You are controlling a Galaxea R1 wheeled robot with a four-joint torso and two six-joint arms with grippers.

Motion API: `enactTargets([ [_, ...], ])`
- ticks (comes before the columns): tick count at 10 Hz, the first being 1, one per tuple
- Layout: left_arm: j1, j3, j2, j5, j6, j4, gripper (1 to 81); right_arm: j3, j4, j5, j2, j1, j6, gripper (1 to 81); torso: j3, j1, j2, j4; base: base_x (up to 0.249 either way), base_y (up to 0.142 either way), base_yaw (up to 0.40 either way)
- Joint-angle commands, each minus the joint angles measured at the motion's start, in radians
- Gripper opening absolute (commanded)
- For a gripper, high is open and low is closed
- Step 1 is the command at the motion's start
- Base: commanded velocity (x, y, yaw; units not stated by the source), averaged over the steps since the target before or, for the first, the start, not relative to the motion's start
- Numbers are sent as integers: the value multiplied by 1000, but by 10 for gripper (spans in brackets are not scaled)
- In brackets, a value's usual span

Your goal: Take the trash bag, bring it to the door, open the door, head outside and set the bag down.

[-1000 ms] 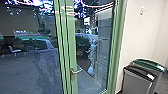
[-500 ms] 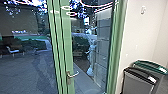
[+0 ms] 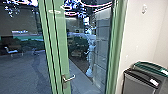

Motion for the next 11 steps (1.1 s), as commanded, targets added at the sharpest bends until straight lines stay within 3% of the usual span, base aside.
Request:
enactTargets([
  [1, -64, 0, -5, 81, 8, -8, 10, 2, -6, -58, 7, 51, 0, 811, 0, 0, 0, 0, 143, 0, 0],
  [6, -64, 0, -7, 79, 8, -8, 10, 2, -6, -58, 7, 51, 0, 811, 0, 0, 0, 0, 138, 0, 0],
  [9, -61, 0, -4, 78, 7, -10, 10, 2, -6, -58, 7, 51, 2, 811, 0, 1, 1, 0, 32, 0, 0],
  [11, -39, 2, 7, -11, 5, -11, 10, 2, -3, -58, 7, 48, 2, 811, 0, 0, 0, 0, 0, 0, 0],
])
